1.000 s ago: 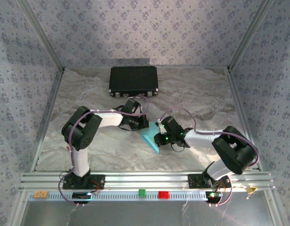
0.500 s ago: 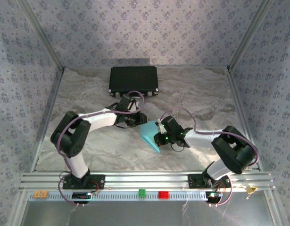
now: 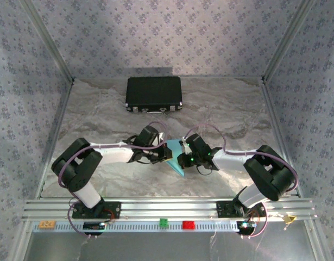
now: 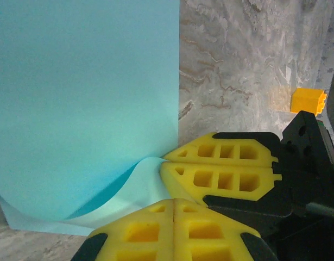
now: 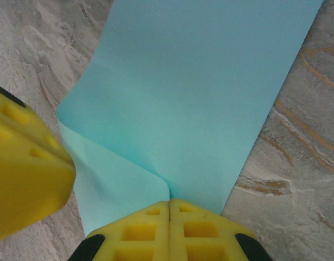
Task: Fold a paper plane with a square sheet of paper (pick it up from the middle)
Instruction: Third fold the triangle at the center of the table.
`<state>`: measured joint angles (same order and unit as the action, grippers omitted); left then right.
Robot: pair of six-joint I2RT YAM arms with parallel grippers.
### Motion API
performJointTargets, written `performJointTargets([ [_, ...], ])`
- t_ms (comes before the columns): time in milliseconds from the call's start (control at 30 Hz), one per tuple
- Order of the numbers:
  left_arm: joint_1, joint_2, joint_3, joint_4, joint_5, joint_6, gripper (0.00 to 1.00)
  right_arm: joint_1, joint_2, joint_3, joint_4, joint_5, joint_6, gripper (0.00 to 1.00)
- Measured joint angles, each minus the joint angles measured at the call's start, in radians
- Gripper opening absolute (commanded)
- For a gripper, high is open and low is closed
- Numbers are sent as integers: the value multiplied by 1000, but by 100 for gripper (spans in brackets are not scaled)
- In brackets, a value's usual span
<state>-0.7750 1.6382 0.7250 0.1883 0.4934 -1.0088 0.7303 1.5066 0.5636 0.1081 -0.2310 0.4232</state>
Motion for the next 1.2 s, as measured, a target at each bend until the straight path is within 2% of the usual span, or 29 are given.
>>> performJointTargets([
  [300, -3, 23, -72, 154, 0, -101, 0, -5, 0, 0, 0, 0, 0, 1],
  [1200, -13, 97, -81, 179, -11, -95, 0, -5, 0, 0, 1, 0, 7, 2],
])
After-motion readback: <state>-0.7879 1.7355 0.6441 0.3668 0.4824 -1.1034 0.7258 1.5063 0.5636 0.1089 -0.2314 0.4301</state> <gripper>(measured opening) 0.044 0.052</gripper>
